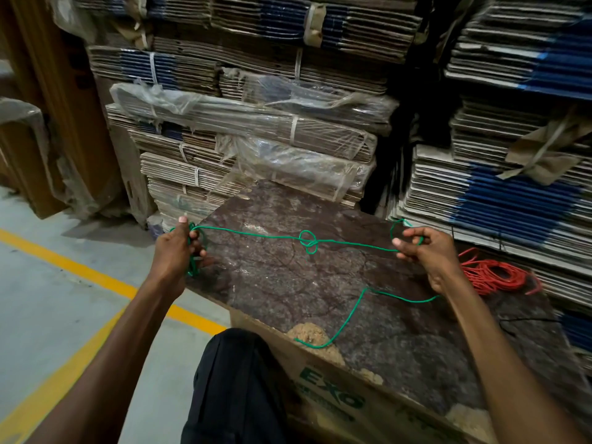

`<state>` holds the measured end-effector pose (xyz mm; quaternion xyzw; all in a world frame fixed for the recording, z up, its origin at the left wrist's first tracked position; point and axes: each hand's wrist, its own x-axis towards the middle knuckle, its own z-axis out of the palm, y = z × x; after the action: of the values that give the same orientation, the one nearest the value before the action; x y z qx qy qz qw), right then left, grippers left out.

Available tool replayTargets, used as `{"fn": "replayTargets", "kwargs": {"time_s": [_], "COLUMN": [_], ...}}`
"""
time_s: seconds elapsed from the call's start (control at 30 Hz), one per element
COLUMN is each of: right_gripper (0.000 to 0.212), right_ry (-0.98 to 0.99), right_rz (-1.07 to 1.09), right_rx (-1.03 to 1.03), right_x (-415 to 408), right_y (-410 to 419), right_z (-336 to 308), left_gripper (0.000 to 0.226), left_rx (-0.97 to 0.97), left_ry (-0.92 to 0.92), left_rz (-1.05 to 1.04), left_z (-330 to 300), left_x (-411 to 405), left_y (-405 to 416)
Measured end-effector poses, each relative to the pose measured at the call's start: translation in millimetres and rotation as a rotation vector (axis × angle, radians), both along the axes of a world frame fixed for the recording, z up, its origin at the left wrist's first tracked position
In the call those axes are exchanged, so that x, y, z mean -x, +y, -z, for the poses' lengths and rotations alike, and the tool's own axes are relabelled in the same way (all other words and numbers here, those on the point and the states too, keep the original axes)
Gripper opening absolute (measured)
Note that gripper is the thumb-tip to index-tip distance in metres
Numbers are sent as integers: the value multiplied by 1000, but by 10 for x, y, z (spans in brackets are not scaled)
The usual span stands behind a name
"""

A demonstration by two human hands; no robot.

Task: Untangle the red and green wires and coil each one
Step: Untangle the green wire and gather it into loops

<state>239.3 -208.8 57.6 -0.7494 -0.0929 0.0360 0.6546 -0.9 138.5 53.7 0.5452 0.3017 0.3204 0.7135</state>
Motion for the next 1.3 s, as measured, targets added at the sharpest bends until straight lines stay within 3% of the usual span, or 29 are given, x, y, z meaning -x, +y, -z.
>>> {"fn": "replayTargets", "kwargs": {"time_s": [0.63, 0.73, 0.8, 0.87, 0.97, 1.13, 1.3], "right_gripper": [30, 23, 18, 35, 45, 40, 22], "right_ry": [-93, -187, -263, -354, -470, -660, -608], "right_rz": [271, 240, 147, 91, 61, 26, -230], "right_rx": [129, 349, 689, 987, 1128, 1035, 759], "right_x": [-351, -350, -272, -163, 64, 356, 562], "right_y": [-123, -91, -61, 4, 173, 536, 918], "right_z": [131, 206, 185, 105, -114, -294, -118], "left_gripper": [44, 44, 45, 47, 48, 46, 46], "left_rx": [123, 85, 14, -73, -124, -166, -164], "left_ry": [-4, 26, 64, 96, 113, 96, 98], "left_rz": [22, 32, 68, 96, 129, 160, 169], "left_z": [7, 20, 32, 58, 101, 124, 97], "left_x": [-57, -73, -88, -91, -87, -93, -103], "left_y": [24, 42, 59, 60, 27, -86, -167]}}
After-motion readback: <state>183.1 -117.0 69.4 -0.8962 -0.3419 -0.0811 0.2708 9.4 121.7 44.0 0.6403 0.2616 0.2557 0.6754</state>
